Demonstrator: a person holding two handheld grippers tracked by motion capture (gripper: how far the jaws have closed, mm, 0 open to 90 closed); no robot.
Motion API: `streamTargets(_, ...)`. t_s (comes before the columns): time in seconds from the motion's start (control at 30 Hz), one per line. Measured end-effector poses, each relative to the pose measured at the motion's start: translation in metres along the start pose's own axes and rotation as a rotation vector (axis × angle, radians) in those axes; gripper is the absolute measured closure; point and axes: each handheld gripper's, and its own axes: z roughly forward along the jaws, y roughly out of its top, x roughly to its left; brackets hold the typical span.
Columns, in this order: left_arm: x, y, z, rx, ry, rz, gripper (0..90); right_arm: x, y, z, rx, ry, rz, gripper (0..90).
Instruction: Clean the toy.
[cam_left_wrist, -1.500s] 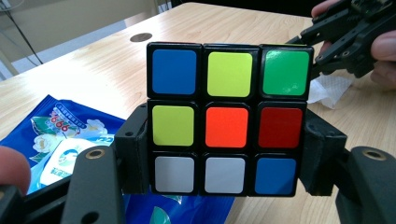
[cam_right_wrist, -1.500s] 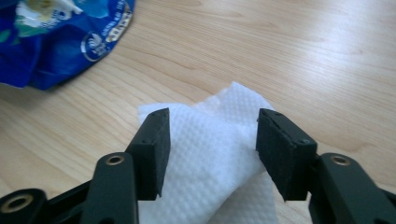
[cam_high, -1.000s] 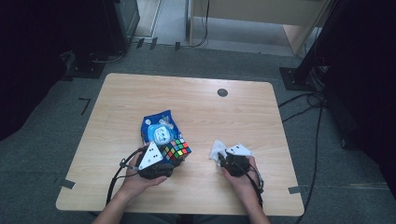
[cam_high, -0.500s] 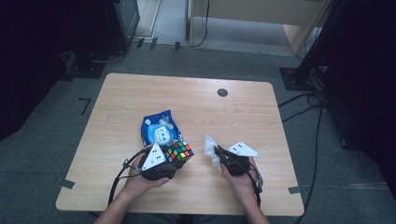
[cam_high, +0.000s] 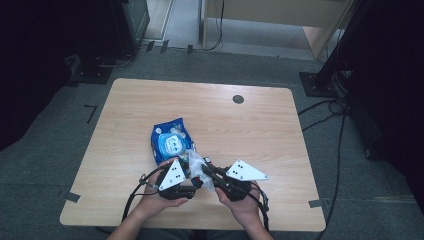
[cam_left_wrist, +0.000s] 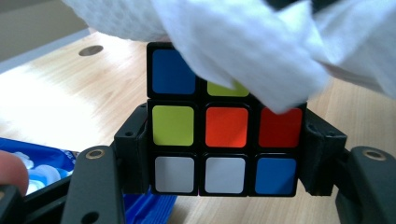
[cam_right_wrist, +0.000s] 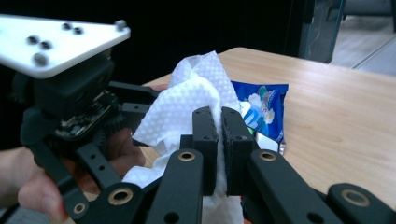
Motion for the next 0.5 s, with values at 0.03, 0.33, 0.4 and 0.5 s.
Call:
streamTargets(0.03,0.000,0.000,0.000,0.000,0.000,0.000,34.0,0.000,0.000,0.000,0.000,0.000,0.000,87.2)
streamTargets(0.33,0.006,0.001,-0.009,-0.034,0.028,0.001,34.1,-0.021,-0.009,-0.001,0.042,-0.114,0.026,87.1)
streamTargets(0.4,0.010,0.001,-0.011,-0.047,0.032,-0.010,34.1,-0.022,-0.010,-0.003,0.045,-0.139,0.017,87.1)
streamTargets(0.5,0.012,0.000,-0.012,-0.040,0.047,-0.006,34.1,-0.021,-0.007,-0.007,0.018,-0.142,0.024,87.2)
